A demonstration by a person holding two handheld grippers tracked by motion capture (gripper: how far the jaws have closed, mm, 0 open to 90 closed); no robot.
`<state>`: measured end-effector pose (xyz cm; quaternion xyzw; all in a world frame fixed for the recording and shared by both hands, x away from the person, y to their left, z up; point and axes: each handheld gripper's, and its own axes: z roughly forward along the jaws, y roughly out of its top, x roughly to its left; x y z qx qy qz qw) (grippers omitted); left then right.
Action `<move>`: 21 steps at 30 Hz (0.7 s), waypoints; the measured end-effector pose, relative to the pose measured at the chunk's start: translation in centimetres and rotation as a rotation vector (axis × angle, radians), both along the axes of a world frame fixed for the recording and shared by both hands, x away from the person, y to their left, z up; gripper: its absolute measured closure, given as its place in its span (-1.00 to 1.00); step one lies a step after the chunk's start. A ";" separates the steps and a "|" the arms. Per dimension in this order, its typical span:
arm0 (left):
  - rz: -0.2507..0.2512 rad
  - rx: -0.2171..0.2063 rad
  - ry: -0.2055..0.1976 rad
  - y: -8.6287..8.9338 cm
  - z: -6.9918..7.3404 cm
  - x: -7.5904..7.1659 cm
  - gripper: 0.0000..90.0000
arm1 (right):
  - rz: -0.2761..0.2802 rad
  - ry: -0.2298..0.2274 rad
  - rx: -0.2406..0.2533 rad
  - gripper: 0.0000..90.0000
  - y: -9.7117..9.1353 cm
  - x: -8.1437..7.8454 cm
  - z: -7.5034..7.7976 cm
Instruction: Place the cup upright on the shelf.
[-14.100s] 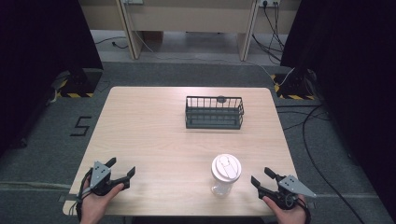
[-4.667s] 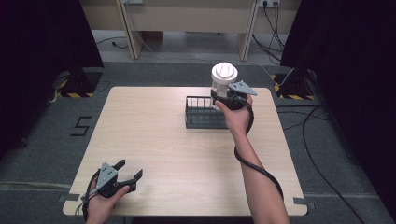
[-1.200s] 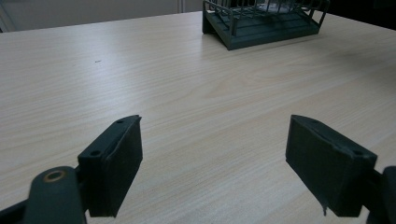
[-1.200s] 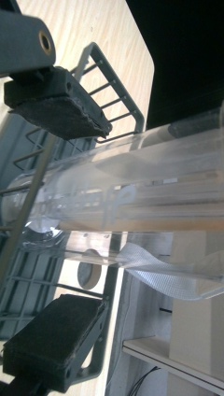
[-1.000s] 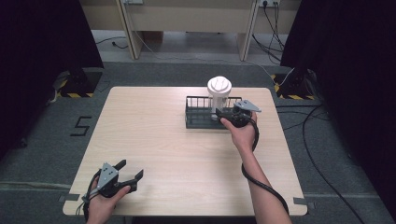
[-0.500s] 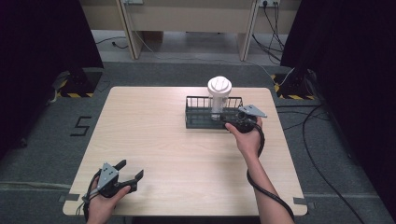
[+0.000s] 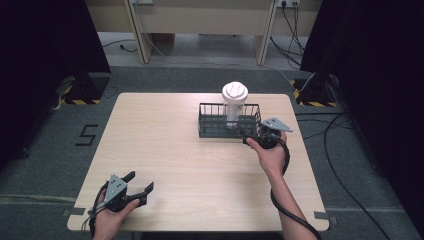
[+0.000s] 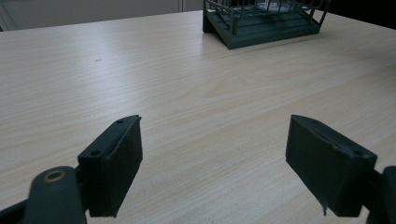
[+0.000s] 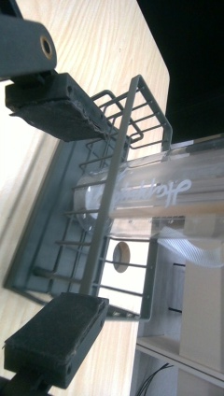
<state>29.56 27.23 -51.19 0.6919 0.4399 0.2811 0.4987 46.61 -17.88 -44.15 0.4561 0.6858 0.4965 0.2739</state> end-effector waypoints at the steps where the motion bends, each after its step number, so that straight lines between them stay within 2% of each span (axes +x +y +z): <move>1: 0.002 -0.002 0.001 0.0 0.0 0.0 -0.59 | 0.000 0.002 -0.003 -0.63 -0.1 -0.1 0.0; 21: 0.004 -0.004 0.003 0.0 0.0 0.0 -0.60 | -0.010 0.031 -0.014 -0.63 -2.5 -2.9 -1.0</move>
